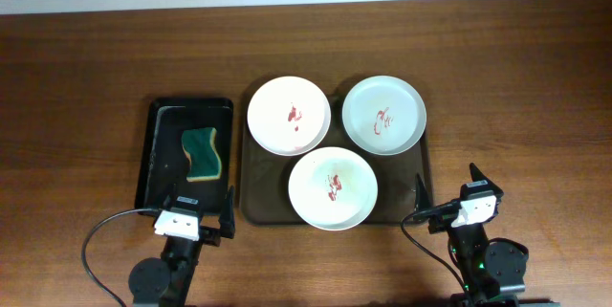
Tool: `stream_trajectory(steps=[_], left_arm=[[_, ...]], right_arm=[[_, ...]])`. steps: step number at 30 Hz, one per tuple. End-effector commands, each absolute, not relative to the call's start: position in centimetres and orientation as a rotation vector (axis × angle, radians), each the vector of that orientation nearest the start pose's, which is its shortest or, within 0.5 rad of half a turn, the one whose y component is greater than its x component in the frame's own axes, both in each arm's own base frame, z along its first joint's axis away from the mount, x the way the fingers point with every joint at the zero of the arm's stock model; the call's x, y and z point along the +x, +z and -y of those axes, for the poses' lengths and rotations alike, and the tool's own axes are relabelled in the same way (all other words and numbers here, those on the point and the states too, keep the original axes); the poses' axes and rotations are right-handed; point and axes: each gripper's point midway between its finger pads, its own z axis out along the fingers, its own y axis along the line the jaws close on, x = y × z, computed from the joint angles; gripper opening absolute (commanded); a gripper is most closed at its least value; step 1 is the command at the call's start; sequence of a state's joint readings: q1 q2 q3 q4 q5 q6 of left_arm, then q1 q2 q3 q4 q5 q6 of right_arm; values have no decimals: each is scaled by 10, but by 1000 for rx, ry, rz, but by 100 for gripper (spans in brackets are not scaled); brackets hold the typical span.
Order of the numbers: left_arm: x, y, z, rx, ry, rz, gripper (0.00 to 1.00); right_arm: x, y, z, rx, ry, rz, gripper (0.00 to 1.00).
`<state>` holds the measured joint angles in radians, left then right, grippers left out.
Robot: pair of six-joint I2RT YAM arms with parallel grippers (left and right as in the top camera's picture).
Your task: Clean dirty plates on tray and stack at the side
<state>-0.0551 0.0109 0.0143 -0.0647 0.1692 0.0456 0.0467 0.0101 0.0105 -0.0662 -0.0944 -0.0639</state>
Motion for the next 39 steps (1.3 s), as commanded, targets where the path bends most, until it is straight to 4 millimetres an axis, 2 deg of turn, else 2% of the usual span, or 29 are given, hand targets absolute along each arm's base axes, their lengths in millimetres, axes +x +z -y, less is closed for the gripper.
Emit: stream_trajectory(steps=[1, 8, 11, 16, 19, 24, 29, 30, 33, 36, 39], left_arm=[[241, 161, 46, 240, -150, -1615, 100], [241, 163, 47, 243, -153, -1605, 99], [239, 165, 47, 200, -202, -1625, 99], [235, 179, 40, 159, -182, -1703, 99], [239, 188, 36, 139, -163, -1774, 99], [262, 193, 38, 134, -173, -2002, 99], [293, 203, 39, 126, -181, -2277, 99], [297, 202, 39, 121, -181, -2377, 99], [298, 194, 35, 109, -154, -2547, 99], [302, 182, 37, 112, -170, -2594, 99], [326, 187, 31, 91, -114, -2522, 99]], right_arm=[[244, 158, -30, -171, 67, -1632, 99], [244, 158, -30, -173, 69, -1631, 99], [243, 164, -38, -207, 113, -1605, 99], [240, 173, -37, -138, 167, -1623, 99], [237, 179, -34, -110, 172, -1683, 99], [239, 197, -37, -42, 252, -1829, 99], [258, 207, -44, -39, 288, -2097, 99], [261, 205, -44, -28, 289, -2202, 99], [268, 205, -44, -15, 283, -2350, 99], [279, 206, -54, -33, 358, -2416, 99], [286, 199, -63, -54, 422, -2435, 99]])
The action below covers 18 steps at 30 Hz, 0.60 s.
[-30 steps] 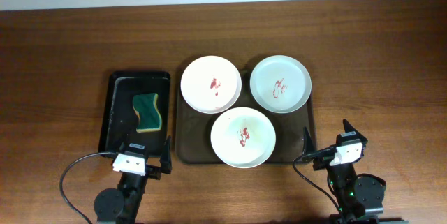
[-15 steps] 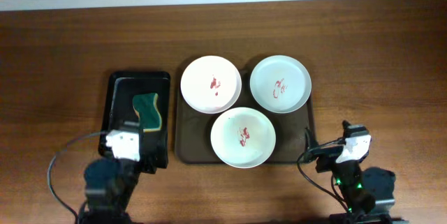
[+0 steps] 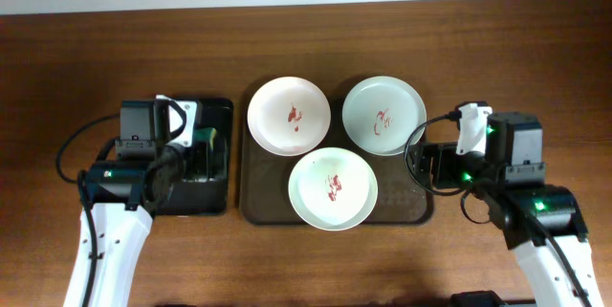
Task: Clean dirty plates on tray and stack at the side
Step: 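Grasp the green sponge in the black tray with the left gripper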
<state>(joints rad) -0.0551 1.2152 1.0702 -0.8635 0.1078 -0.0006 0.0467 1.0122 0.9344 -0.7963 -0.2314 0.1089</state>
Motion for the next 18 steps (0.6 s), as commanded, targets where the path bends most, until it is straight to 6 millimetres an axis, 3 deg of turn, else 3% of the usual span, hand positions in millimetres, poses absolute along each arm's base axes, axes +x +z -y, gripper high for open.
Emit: stream_trajectory(steps=[1, 3, 4, 9, 14, 17, 18], left_arm=[[335, 183, 26, 51, -90, -2516, 99], [346, 166, 16, -31, -29, -2550, 99], [351, 148, 15, -63, -20, -2600, 100], [363, 82, 12, -239, -38, -2747, 85], [362, 25, 12, -255, -13, -2882, 59], [355, 2, 11, -260, 0, -2948, 51], [355, 1, 11, -260, 0, -2952, 33]], right_arm=[[287, 196, -63, -52, 422, -2447, 99], [287, 192, -63, -49, 423, -2462, 99], [287, 192, -63, -49, 423, -2461, 99], [287, 192, -63, -49, 422, -2462, 99], [287, 192, -63, -49, 422, -2461, 99], [287, 192, -63, -49, 422, -2461, 99], [287, 192, -63, -49, 422, -2461, 99]])
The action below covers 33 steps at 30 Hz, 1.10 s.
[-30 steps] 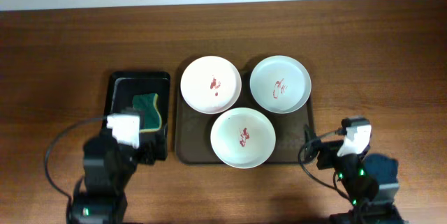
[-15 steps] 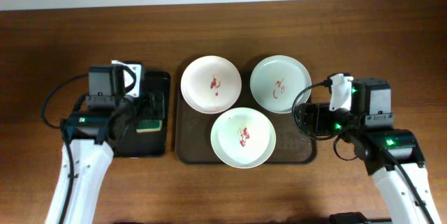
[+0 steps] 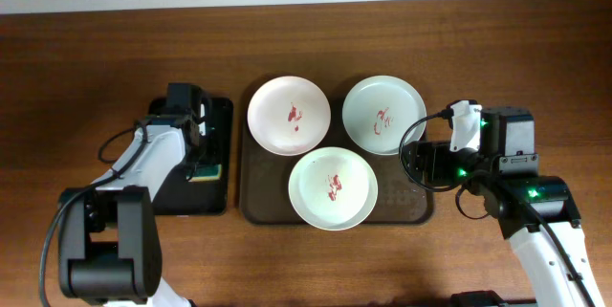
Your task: Clean dirty plates on tray and stack at the side
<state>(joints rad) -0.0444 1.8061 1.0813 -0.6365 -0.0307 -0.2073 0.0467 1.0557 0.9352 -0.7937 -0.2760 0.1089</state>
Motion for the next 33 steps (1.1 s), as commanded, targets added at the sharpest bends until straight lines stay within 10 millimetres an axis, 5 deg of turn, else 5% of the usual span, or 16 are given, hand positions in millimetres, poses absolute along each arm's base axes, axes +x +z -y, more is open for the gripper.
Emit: stream_trajectory(steps=[1, 2, 6, 10, 15, 20, 25, 33], left_arm=[[355, 1, 11, -260, 0, -2952, 16], [355, 1, 11, -260, 0, -2953, 1], [356, 16, 11, -259, -2, -2946, 0], [357, 45, 12, -256, -9, -2921, 0], [343, 45, 17, -257, -47, -2977, 0], [342, 45, 21, -254, -86, -2983, 0], [342, 48, 21, -253, -87, -2976, 0], [351, 87, 21, -238, -103, -2843, 0]], right_arm=[[287, 192, -63, -49, 422, -2461, 99], [287, 192, -63, -49, 422, -2461, 99], [283, 174, -65, -41, 440, -2544, 99], [282, 143, -88, -103, 522, -2667, 99], [283, 80, -118, -206, 548, -2869, 59], [279, 29, -132, -225, 591, -3008, 37], [284, 20, -146, -194, 714, -3000, 15], [285, 22, -148, -197, 732, -2991, 4]])
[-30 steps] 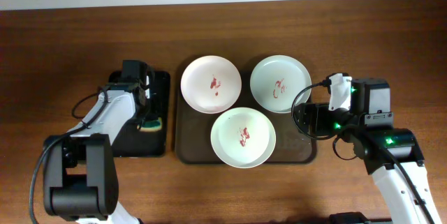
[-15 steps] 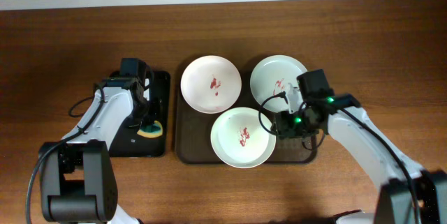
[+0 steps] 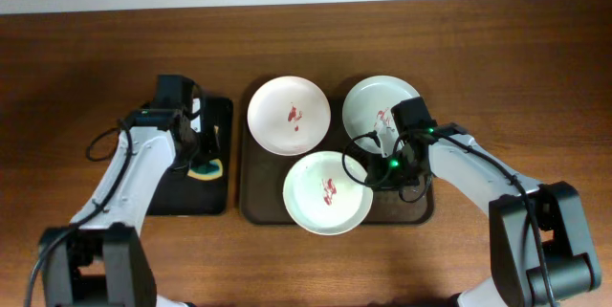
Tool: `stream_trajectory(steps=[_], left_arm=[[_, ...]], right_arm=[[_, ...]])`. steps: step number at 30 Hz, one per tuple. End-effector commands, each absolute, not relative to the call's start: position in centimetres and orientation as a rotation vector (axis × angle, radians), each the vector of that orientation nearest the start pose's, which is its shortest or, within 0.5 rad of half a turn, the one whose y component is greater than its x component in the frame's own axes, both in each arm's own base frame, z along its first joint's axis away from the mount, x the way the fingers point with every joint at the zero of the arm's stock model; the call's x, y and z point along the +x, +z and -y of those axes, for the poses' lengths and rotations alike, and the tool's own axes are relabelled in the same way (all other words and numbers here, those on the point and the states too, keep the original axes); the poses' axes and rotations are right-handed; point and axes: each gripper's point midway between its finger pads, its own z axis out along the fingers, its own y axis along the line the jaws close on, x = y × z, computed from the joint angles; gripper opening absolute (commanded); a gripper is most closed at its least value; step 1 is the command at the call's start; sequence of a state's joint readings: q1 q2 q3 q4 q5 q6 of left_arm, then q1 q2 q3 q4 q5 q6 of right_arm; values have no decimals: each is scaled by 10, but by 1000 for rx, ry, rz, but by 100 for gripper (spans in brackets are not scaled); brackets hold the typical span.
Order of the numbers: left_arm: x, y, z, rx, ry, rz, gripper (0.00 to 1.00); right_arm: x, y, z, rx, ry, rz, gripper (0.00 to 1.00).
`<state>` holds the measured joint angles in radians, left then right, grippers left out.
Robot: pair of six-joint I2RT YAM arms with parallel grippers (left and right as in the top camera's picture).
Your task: Clean dirty plates on tray and stack at the side
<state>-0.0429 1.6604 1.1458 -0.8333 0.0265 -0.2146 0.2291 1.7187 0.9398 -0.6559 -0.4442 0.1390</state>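
Three dirty plates with red smears lie on the brown tray (image 3: 251, 213): a pinkish-white plate (image 3: 289, 116) at the back left, a pale green plate (image 3: 375, 97) at the back right, and a pale front plate (image 3: 320, 197). My right gripper (image 3: 365, 166) is low at the front plate's right rim; its jaws are hidden under the wrist. On the black tray (image 3: 163, 202) to the left lies a green sponge (image 3: 208, 166), mostly covered by my left gripper (image 3: 196, 149), which is right over it with its jaws hidden.
The wooden table (image 3: 96, 58) spreads around both trays. The right arm's elbow (image 3: 545, 211) reaches in from the front right and the left arm (image 3: 124, 192) from the front left. Cables loop beside both wrists.
My right gripper has moved left from the tray's right edge to the front plate's right rim, and that plate sits slightly further left. My left gripper stays over the sponge, its arm shifted.
Both arms were folded at the table's front edge, with the sponge in full view on the black tray. Then the left gripper stood over the black tray and the right beside the brown tray. Now the left covers the sponge and the right is at the front plate.
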Motion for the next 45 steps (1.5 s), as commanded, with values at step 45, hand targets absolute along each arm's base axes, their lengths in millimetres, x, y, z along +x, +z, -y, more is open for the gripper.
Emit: stream_trajectory(steps=[45], left_arm=[[338, 96, 101, -38, -641, -2870, 0]], right_arm=[[285, 21, -148, -196, 731, -2992, 4]])
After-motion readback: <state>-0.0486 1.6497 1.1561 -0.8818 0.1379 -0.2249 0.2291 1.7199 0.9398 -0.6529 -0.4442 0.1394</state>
